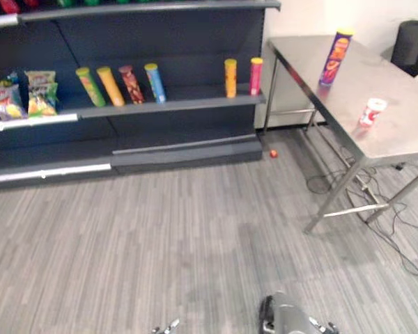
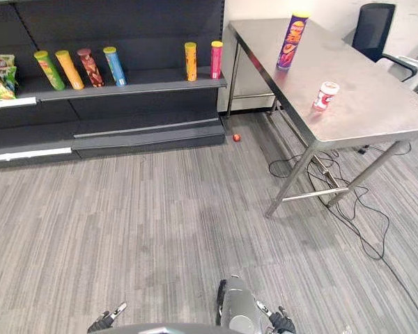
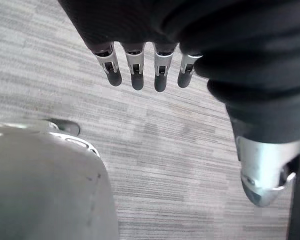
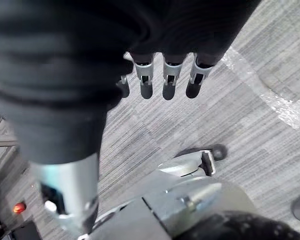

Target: Put the gum and the chips on the shelf.

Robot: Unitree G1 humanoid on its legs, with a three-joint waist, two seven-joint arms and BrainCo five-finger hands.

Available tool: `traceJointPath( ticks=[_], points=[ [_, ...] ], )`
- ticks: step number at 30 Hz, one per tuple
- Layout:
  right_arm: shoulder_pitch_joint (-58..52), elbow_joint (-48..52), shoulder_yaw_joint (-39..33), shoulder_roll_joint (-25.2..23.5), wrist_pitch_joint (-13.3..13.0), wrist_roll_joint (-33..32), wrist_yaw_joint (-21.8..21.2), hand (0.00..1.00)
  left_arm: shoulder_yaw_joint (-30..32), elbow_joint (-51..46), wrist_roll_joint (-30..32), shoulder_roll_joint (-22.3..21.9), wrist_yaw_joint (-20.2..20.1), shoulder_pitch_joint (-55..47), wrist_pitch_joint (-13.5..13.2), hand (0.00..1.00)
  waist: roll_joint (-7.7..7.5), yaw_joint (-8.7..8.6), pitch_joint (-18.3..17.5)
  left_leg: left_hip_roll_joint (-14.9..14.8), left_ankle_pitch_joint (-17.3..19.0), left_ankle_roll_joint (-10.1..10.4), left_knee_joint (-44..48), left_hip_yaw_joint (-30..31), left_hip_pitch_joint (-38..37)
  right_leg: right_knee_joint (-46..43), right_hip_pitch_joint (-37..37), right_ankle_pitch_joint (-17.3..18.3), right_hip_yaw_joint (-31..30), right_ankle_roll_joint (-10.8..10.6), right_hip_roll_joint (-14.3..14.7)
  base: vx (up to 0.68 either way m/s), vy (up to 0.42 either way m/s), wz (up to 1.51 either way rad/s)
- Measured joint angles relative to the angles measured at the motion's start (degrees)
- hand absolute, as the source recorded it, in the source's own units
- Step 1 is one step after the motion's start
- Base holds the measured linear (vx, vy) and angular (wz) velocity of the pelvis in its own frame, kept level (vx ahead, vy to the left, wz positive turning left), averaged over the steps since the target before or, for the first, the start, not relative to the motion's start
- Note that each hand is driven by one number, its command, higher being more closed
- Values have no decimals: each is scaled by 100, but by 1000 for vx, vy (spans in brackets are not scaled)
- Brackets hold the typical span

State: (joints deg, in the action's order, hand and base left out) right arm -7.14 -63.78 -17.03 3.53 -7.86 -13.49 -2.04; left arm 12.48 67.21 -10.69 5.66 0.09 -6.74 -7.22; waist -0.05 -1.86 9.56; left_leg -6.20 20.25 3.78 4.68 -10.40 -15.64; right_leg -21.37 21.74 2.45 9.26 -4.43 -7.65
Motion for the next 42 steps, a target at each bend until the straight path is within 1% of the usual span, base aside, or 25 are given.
traceJointPath(
  ticks=[1, 2, 4, 7, 9, 10, 11, 13, 15, 17, 19, 21, 22, 23, 24, 25, 27, 29, 30, 32, 35, 36, 38, 40, 42],
  points=[
    [10, -13, 2, 131, 6, 4, -27, 0, 42, 45, 61, -88, -8, 27, 25, 0, 153, 30, 91, -201, 66, 99, -82, 33, -211, 14, -173, -182, 171, 233, 236, 543, -298, 17],
    [103, -15, -8, 169, -12, 32, -17, 0, 65, 66, 88, -142, -71, 57, 9, 0, 297, 32, 87, -286, -148, 80, -43, 152, -158, -120, -154, 58, 247, 312, 331, 507, -289, 7],
    [112, -8, -7, 176, -29, 109, -45, 0, 191, 48, 91, -257, -90, 66, -10, 0, 240, 25, 128, -317, -542, 165, 11, 311, -178, -498, -123, 429, 302, 461, 342, 423, -279, 6],
    [100, -6, 63, 200, -19, 122, -64, 0, 393, -16, 190, -327, -98, 76, -5, 0, 319, 26, 81, -505, -905, 316, 494, 393, -79, -560, -342, 822, 411, 571, 473, 402, -232, 10],
    [70, 26, 138, 221, -12, 146, -71, 0, 487, -145, 189, -331, -111, 85, -5, 0, 316, 29, 73, -654, -1056, 485, 1775, 779, 402, -327, -728, 939, 534, 599, 579, 340, -168, 23],
    [36, 65, 191, 231, -12, 183, -90, 0, 526, -198, 186, -323, -105, 121, -5, 0, 309, 18, 73, -666, -1354, 578, 2724, 1088, 875, -231, -924, 998, 611, 615, 587, 305, -120, 27],
    [-15, 83, 195, 233, -11, 172, -99, 0, 526, -239, 171, -322, -79, 165, -9, 0, 260, 47, 100, -657, -2059, 714, 4132, 1357, 1531, -63, -1260, 1083, 661, 672, 599, 348, -103, 23],
    [-29, 85, 191, 235, -5, 108, -94, 0, 491, -312, -41, -319, -37, 197, -8, 0, 257, 58, 120, -695, -1861, 600, 5402, 1188, 2201, 110, -1692, 1176, 640, 714, 614, 348, -31, 0],
    [-40, 98, 194, 215, -4, 34, -84, 0, 441, -484, -49, -318, -37, 189, -43, 0, 218, 93, 130, -705, -1466, 400, 5886, 804, 2707, 367, -2140, 1242, 577, 699, 573, 279, 43, -12],
    [-24, 94, 198, 195, 0, -57, -79, 0, 276, -633, -63, -313, -44, 193, -158, 0, 190, 133, 140, -706, -1084, 260, 5666, 495, 3185, 530, -2418, 1244, 500, 554, 472, 258, 136, -24],
    [8, 103, 181, 170, 1, -58, -62, 0, 129, -754, -223, -318, -48, 224, -240, 0, 133, 240, 139, -692, -879, 130, 4538, 150, 3442, 708, -2655, 1255, 360, 342, 274, 298, 208, -35],
    [3, 175, 187, 108, -3, -57, -50, 0, 136, -803, -220, -337, -37, 220, -273, 0, 46, 240, 118, -550, -1065, -56, 2409, 28, 3329, 737, -2896, 1445, 254, 38, -47, 359, 320, -17],
    [-4, 201, 189, 99, -2, -57, -46, 0, 142, -799, -221, -341, -35, 220, -272, 0, 41, 235, 110, -533, -1174, -77, 1961, 47, 3284, 735, -2937, 1516, 233, -14, -116, 362, 386, -17],
    [-5, 226, 250, 104, -9, -54, -32, 0, 184, -807, -230, -364, -32, 217, -275, 0, 19, 241, 96, -538, -1526, -49, 1320, 53, 3229, 723, -3046, 1641, 128, -207, -251, 309, 352, -18],
    [-3, 223, 303, 93, -8, -53, -15, 0, 243, -797, -230, -397, -35, 210, -269, 0, -12, 247, 58, -502, -1826, 13, 1342, -26, 3198, 736, -3094, 1698, 55, -273, -321, 430, 437, -27],
    [4, 201, 420, -9, -2, -49, 9, 0, 376, -782, -259, -354, -22, 212, -265, 0, -209, 249, -111, -287, -1669, -71, 1437, -230, 3160, 858, -3124, 1710, -253, -148, -494, 457, 377, -39],
    [147, 200, 441, -234, -8, -29, -4, 0, 551, -778, -285, -336, -30, 221, -264, 0, -328, 294, -219, -318, -1208, -111, 1834, -372, 3292, 931, -3031, 1284, -804, 59, -455, 430, 356, -42],
    [132, 72, 384, -456, 5, 41, -51, 0, 599, -649, -289, -264, -27, 205, -256, 0, -526, 359, -524, -163, -903, -234, 1940, -651, 3153, 933, -2953, 826, -1297, -79, -654, 418, 379, -34],
    [139, 3, 378, -453, 9, 61, -63, 0, 592, -551, -276, -245, -25, 206, -252, 0, -538, 363, -631, -103, -860, -287, 1929, -701, 3110, 913, -2922, 719, -1354, -58, -705, 478, 357, -45],
    [149, -23, 290, -450, 11, 125, -92, 0, 436, -185, -254, -179, -27, 205, -203, 0, -451, 356, -871, 71, -775, -453, 1627, -964, 2679, 268, -2557, 211, -1786, -31, -820, 435, 272, -55],
    [162, -6, 202, -285, 11, 127, -101, 0, -178, -110, -156, -84, -29, 201, -175, 0, -245, 229, -817, 160, -678, -636, 1270, -1129, 2067, -1403, -1839, -541, -1950, -20, -745, 269, 173, -39],
    [166, 2, 191, -285, 7, 106, -98, 0, -320, -103, -157, -48, -23, 198, -145, 0, -224, 181, -764, 169, -646, -677, 1168, -1210, 1823, -2044, -1623, -521, -1859, -3, -705, 222, 120, -36],
    [245, 112, 362, -182, 3, 96, -77, 0, -469, -113, -151, -46, -23, 182, -129, 0, -156, 185, -632, 172, -652, -667, 682, -1559, 979, -3253, -1091, -81, -826, 433, -786, 224, 92, -61],
    [256, 271, 640, -135, -9, 90, -66, 0, -586, -123, -157, -43, -26, 139, -143, 0, -173, 191, -617, 208, -689, -610, 567, -1723, 632, -3034, -884, 54, 291, 457, -914, 163, 24, -55],
    [243, 321, 660, -82, -25, 94, -77, 0, -584, -112, -159, -76, -27, 146, -126, 0, -162, 130, -588, 233, -754, -539, 388, -1615, 494, -2740, -918, 61, 825, 506, -940, 231, -30, -50]
  ],
)
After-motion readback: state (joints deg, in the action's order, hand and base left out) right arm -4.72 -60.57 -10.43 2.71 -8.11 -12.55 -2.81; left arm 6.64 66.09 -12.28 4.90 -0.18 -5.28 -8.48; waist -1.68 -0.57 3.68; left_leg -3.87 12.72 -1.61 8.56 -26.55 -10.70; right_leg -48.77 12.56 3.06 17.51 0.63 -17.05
